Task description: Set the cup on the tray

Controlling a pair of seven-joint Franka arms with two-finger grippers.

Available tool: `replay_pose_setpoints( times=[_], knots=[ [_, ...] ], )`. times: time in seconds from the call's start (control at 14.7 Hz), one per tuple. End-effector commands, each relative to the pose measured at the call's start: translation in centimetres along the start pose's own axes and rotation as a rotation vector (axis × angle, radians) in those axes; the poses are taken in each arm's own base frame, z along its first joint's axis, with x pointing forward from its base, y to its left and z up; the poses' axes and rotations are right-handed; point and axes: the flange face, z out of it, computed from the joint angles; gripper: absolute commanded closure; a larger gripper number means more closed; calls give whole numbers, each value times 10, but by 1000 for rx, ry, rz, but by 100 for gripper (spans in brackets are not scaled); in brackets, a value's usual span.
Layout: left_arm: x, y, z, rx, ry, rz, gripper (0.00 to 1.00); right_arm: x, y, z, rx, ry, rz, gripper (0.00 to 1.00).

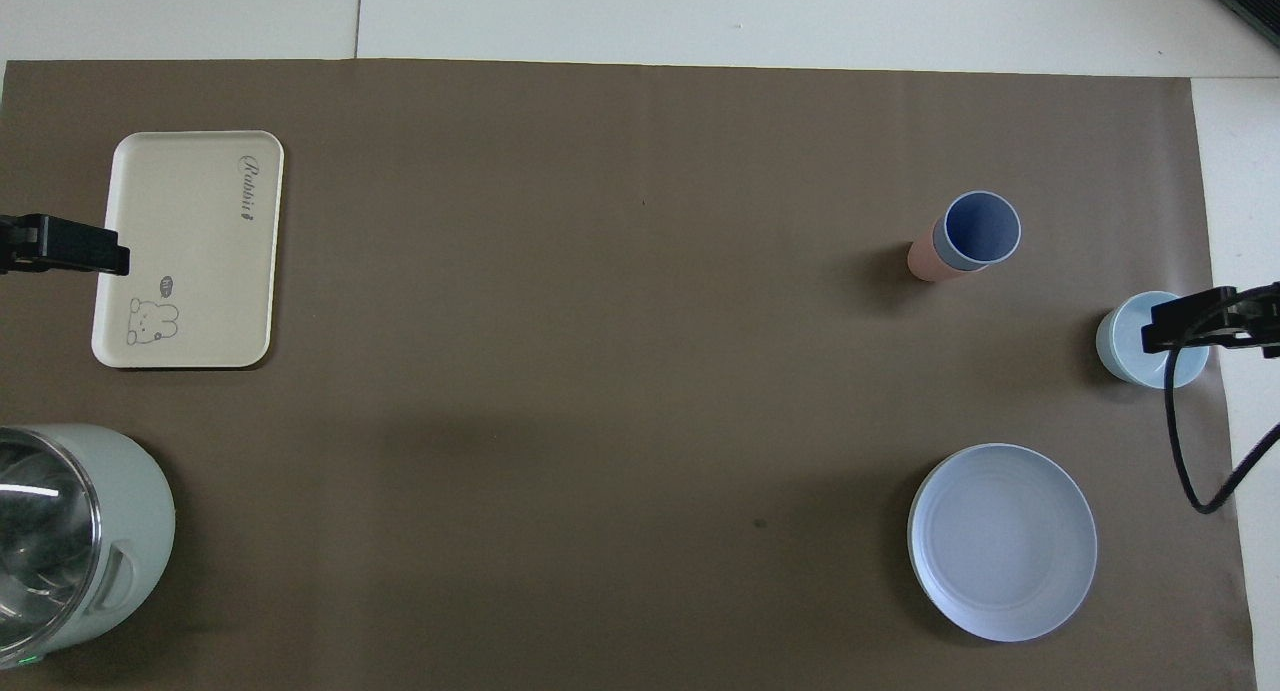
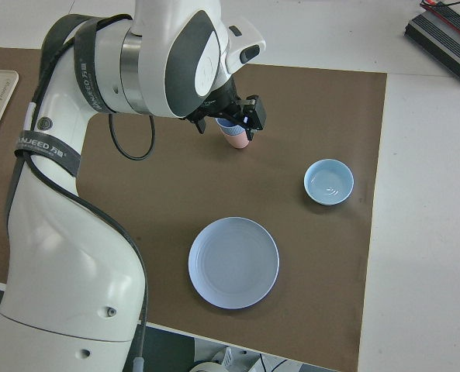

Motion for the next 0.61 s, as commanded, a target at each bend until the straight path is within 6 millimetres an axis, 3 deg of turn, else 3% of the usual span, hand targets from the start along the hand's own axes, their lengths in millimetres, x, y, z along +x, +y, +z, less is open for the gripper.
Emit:
replay_pose_setpoints(
  times=[0.0, 0.54],
  knots=[
    [-9, -1, -2, 3, -1, -12, 0, -5, -1, -1, 11, -8, 22, 0],
    [-9, -1, -2, 3, -1, -12, 0, -2, 0, -2, 12, 18, 24, 0]
  ],
)
